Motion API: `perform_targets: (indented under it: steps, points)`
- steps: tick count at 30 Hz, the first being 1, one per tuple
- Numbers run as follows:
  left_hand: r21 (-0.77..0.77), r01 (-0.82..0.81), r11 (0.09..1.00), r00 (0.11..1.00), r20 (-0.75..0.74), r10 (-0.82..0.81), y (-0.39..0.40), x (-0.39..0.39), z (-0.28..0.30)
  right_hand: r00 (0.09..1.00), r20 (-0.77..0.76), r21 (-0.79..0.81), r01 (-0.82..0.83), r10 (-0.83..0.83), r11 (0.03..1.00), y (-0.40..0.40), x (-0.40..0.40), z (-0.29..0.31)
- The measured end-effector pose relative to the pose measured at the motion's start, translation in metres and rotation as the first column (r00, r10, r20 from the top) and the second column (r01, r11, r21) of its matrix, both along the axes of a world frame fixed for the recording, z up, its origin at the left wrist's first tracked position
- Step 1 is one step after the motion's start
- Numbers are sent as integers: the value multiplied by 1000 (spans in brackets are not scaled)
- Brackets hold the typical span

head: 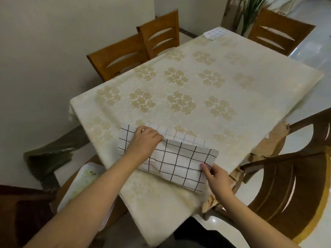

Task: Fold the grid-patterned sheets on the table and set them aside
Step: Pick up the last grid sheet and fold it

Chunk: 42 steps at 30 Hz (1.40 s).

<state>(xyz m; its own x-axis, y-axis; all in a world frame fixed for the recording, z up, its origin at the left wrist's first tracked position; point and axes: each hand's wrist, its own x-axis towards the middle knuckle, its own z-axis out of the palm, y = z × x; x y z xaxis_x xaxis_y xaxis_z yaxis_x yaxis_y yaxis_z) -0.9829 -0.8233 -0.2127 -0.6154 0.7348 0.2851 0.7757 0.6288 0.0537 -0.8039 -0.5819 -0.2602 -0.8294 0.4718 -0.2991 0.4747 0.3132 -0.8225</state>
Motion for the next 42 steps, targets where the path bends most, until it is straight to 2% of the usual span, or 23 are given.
perform_targets:
  steps: [6,9,12,15,18,22,25,28,31,35,38,40,42]
  points:
    - [-26,-76,997,997,18,76,57,-48,-23,997,74,-34,10,-8,999,40,-47,-18]
    - [-29,-194,981,973,119,196,61,-54,-40,992,110,-12,-59,60,998,52,-65,-28]
    - [-19,-341,940,906,260,334,44,-45,-60,987,142,-8,-74,74,997,60,-80,-42]
    - [-59,-530,846,772,380,510,12,-29,-82,983,169,-3,-69,69,998,65,-91,-51]
    - [-103,-693,714,616,430,660,-13,-11,-93,978,201,24,-68,62,997,66,-98,-51]
    - [-170,-856,489,336,535,775,-28,2,-99,981,193,57,-43,31,997,65,-99,-48]
    - [-184,-915,360,166,641,749,-32,3,-99,980,200,35,11,-17,999,62,-96,-44]
    - [-279,-901,333,72,660,748,-39,1,-101,963,267,21,24,-28,999,59,-82,-44]
    - [-391,-835,386,58,635,770,-47,0,-102,930,366,8,-22,17,1000,56,-60,-48]
    - [-349,-832,431,62,713,698,-48,6,-97,899,433,-16,-67,67,998,43,-35,-49]
    - [-264,-893,364,2,807,591,-53,12,-98,904,424,-2,-55,51,998,32,-23,-50]
    - [-228,-930,290,-79,891,448,-57,18,-98,909,415,-13,-30,33,999,25,-16,-51]
    - [-192,-952,240,-112,944,309,-62,25,-99,911,411,-10,-19,22,1000,19,-8,-53]
